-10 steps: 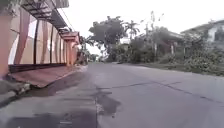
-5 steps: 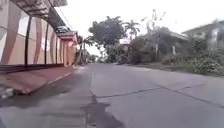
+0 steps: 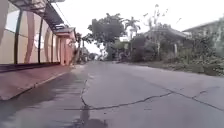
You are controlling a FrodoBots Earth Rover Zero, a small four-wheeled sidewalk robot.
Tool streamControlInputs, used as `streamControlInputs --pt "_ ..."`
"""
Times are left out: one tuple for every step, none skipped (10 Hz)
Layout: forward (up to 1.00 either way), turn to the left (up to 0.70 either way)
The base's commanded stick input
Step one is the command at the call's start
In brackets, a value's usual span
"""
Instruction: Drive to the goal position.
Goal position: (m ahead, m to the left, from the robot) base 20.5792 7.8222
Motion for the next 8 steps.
streamControlInputs --pt "1.00 0.02" --pt "1.00 0.02" --pt "1.00 0.02" --pt "1.00 0.02" --pt "1.00 0.02" --pt "1.00 0.02" --pt "1.00 0.02" --pt "1.00 0.02"
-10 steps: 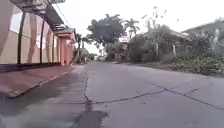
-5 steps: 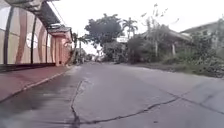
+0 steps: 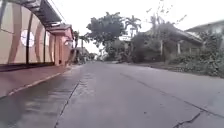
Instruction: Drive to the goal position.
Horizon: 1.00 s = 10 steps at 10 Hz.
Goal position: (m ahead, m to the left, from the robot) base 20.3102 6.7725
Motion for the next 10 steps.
streamControlInputs --pt "1.00 0.02" --pt "1.00 0.02" --pt "1.00 0.02" --pt "1.00 0.02" --pt "1.00 0.02" --pt "1.00 0.02" --pt "1.00 0.02" --pt "1.00 0.02" --pt "1.00 0.01" --pt "1.00 -0.04"
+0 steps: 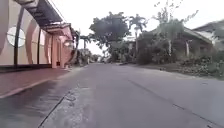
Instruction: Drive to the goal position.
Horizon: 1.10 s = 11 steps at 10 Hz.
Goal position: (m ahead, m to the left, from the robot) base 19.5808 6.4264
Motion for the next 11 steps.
streamControlInputs --pt "1.00 -0.35" --pt "1.00 -0.04" --pt "1.00 0.02" --pt "1.00 0.02" --pt "1.00 0.02" --pt "1.00 0.02" --pt "1.00 0.02" --pt "1.00 0.02" --pt "1.00 0.02" --pt "1.00 0.02" --pt "1.00 0.02"
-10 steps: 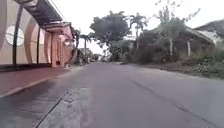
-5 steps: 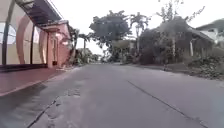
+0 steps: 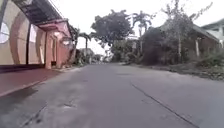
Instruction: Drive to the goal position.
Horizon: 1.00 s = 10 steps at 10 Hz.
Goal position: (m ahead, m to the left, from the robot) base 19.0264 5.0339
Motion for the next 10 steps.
streamControlInputs --pt "1.00 0.02" --pt "1.00 -0.30" --pt "1.00 -0.02" --pt "1.00 0.02" --pt "1.00 0.02" --pt "1.00 0.02" --pt "1.00 0.02" --pt "1.00 0.02" --pt "1.00 0.02" --pt "1.00 0.02"
